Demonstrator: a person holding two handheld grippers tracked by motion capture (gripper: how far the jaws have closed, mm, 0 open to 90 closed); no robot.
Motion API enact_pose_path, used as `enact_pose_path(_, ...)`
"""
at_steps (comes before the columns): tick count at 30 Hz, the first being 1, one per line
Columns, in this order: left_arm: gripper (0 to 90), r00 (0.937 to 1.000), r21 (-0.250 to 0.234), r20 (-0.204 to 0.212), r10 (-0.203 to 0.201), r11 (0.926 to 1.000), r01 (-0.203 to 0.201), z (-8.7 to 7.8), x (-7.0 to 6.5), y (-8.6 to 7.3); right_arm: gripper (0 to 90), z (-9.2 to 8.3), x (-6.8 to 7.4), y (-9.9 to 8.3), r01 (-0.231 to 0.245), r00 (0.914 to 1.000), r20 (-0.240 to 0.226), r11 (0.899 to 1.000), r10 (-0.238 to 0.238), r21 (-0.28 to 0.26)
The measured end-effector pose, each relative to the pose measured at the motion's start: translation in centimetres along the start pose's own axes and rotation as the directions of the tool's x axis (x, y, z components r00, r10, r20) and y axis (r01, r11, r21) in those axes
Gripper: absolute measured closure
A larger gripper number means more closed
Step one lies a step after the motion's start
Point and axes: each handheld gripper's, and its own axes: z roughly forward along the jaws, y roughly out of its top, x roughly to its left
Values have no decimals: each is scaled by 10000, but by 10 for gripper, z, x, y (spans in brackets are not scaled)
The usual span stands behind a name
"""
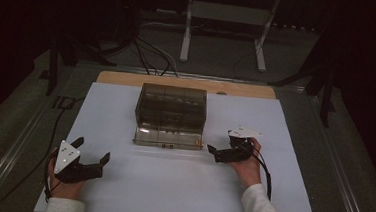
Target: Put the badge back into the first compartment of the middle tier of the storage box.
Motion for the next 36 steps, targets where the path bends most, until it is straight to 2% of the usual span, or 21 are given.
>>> enact_pose_path(10, 6, 10000, 24, 8, 17, 10000, -17, 1, -1, 0, 1, 13, 13, -6, 379, 9986, -391, 9990, -369, 255)
enact_pose_path(14, 6, 10000, 13, -9, 16, 10000, -16, 0, -1, 0, 2, 20, 18, -8, 738, 9965, -430, 9954, -712, 612)
enact_pose_path(16, 6, 10000, 21, -3, 8, 10000, -8, 0, 0, 0, 8, 21, 17, -10, 726, 9966, -441, 9945, -694, 757)
enact_pose_path(22, 6, 10000, 40, 10, 54, 10000, -54, 1, -1, 0, 92, 26, 15, -11, 786, 9967, -258, 9921, -764, 975)
enact_pose_path(24, 6, 10000, 39, 10, 34, 10000, -34, 1, -1, 0, 132, 28, 16, -12, 789, 9969, -29, 9918, -790, 1010)
enact_pose_path(26, 6, 10000, 42, 4, 46, 10000, -46, 1, -1, 0, 143, 29, 16, -12, 853, 9963, -37, 9913, -854, 1004)
enact_pose_path(29, 6, 10000, 55, -2, 57, 10000, -57, 1, -1, 0, 205, 36, 19, -13, 848, 9963, 10, 9904, -854, 1095)
enact_pose_path(32, 6, 10000, 67, -7, 73, 10000, -73, 1, -1, 0, 263, 40, 21, -13, 789, 9969, -147, 9910, -777, 1083)
enact_pose_path(34, 6, 10000, 67, -7, 73, 10000, -73, 1, -1, 0, 263, 42, 21, -13, 780, 9969, -225, 9907, -760, 1112)
enact_pose_path(36, 6, 10000, 78, 10, 91, 9999, -91, 1, -1, 0, 329, 46, 23, -13, 868, 9962, -193, 9897, -851, 1135)
